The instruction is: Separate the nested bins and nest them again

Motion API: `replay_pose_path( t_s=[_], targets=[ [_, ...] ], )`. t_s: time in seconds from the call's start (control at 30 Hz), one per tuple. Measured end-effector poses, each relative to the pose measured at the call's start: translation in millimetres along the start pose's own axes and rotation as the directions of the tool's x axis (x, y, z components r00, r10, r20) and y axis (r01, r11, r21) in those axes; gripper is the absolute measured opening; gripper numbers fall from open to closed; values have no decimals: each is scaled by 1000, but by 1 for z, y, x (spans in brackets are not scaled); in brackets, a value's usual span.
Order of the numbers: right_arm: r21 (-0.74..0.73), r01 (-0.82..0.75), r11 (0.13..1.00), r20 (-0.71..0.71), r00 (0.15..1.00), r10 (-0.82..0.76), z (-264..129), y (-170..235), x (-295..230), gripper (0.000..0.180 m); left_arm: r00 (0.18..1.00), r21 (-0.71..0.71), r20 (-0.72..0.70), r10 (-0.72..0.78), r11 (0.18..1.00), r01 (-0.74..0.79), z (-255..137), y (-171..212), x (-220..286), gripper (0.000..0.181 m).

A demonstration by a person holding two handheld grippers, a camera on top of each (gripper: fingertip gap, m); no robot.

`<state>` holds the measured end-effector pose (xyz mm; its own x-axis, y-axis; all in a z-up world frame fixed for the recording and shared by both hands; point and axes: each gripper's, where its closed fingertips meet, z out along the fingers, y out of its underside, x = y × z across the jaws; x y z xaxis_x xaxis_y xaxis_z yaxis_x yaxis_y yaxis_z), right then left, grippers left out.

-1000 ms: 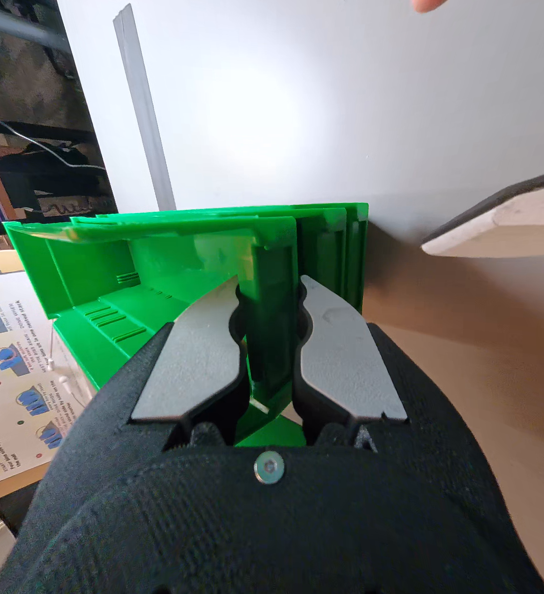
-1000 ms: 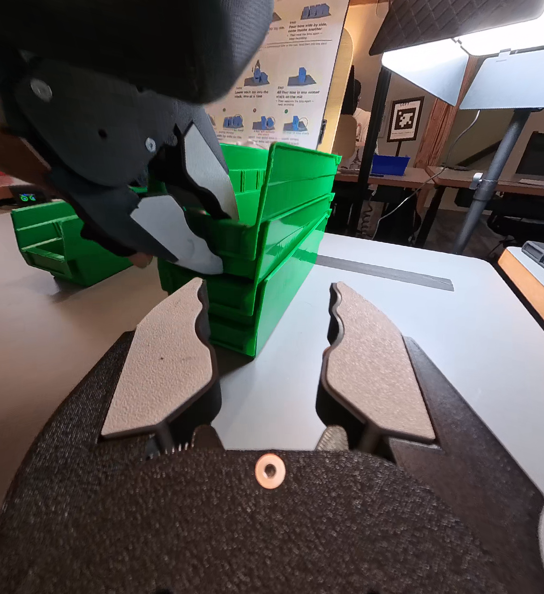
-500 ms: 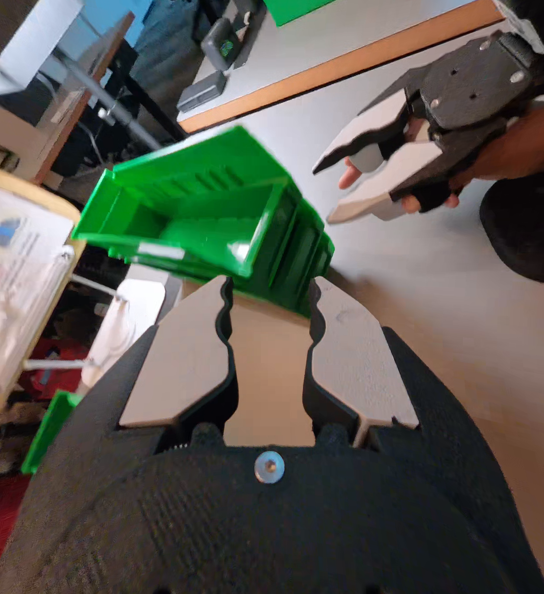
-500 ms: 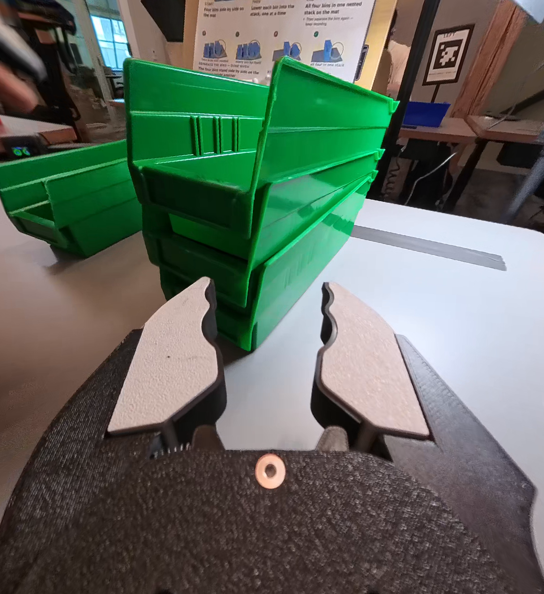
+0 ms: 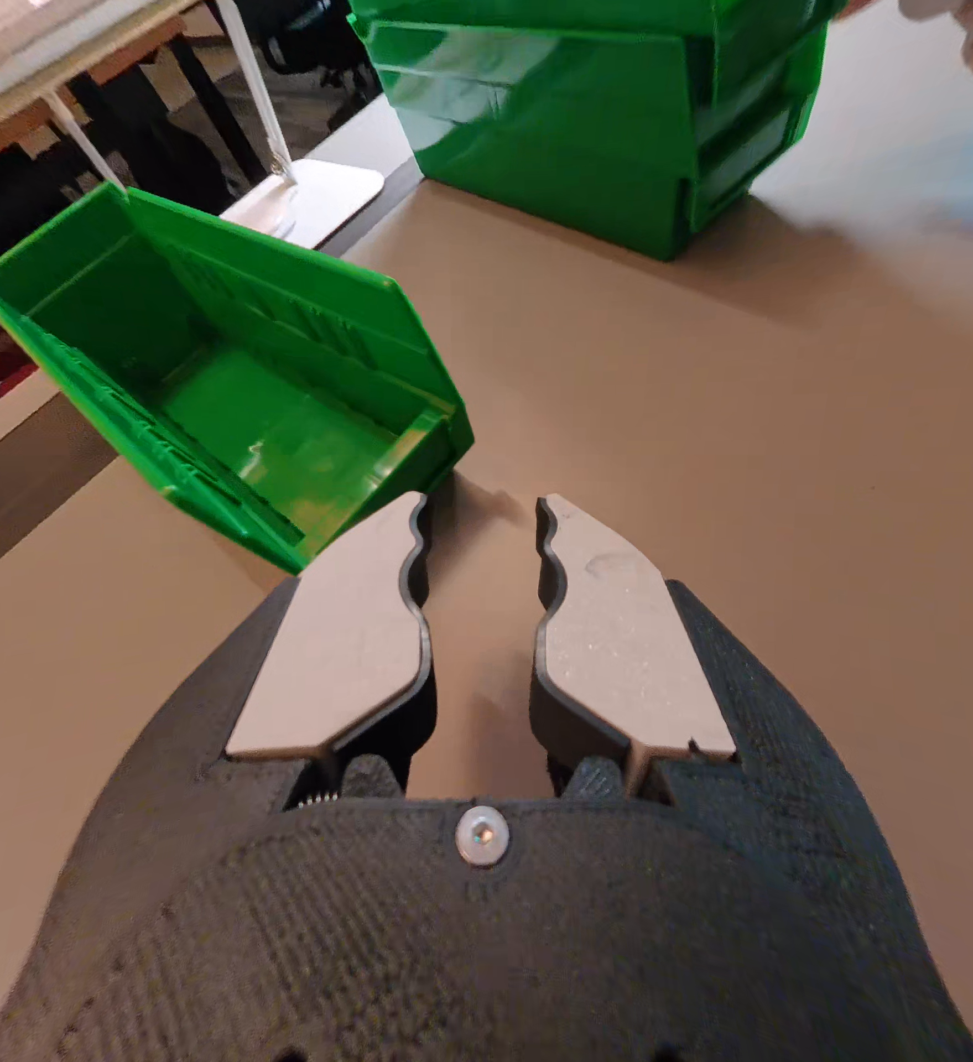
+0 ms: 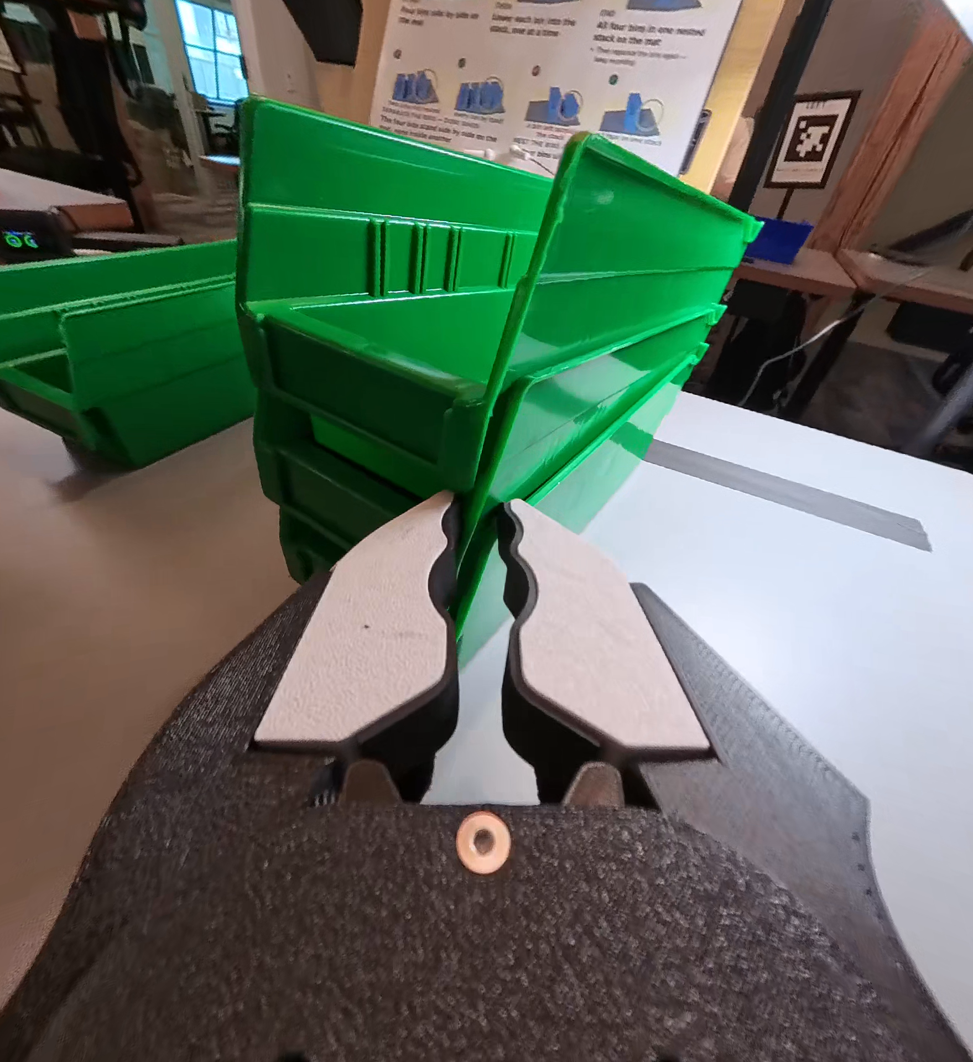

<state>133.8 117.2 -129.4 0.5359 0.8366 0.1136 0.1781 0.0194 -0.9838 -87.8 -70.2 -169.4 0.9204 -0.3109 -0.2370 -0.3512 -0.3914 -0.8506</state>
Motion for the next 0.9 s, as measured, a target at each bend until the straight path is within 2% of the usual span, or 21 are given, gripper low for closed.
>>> replay_pose_path(
  t_s=[0.1, 0.3, 0.53, 0.7, 0.73, 0.9],
  targets=[
    [11, 20, 1000, 17, 1000, -20, 1, -1, -10, 12, 1000, 35, 6, -22, 999, 22, -2, -6, -4, 34],
    [22, 60, 998, 74, 995, -62, 7, -6, -45, 11, 1000, 4, 15, 3, 1000, -4, 5, 2, -1, 34],
    [10, 98, 995, 65, 993, -99, 32, -15, -90, 10, 996, -4, 62, 62, 998, -62, 8, 6, -3, 32],
    [19, 49, 999, 128, 990, -51, 46, -17, -99, 12, 992, -29, 73, 98, 995, -96, 12, 13, -2, 32],
    [16, 30, 999, 154, 988, -32, 45, -17, -100, 14, 991, -31, 79, 108, 994, -106, 13, 14, -3, 32],
    [-24, -46, 999, 271, 961, 51, 11, -25, -96, 49, 981, -47, 113, 160, 987, -156, 11, 11, -13, 36]
  ],
)
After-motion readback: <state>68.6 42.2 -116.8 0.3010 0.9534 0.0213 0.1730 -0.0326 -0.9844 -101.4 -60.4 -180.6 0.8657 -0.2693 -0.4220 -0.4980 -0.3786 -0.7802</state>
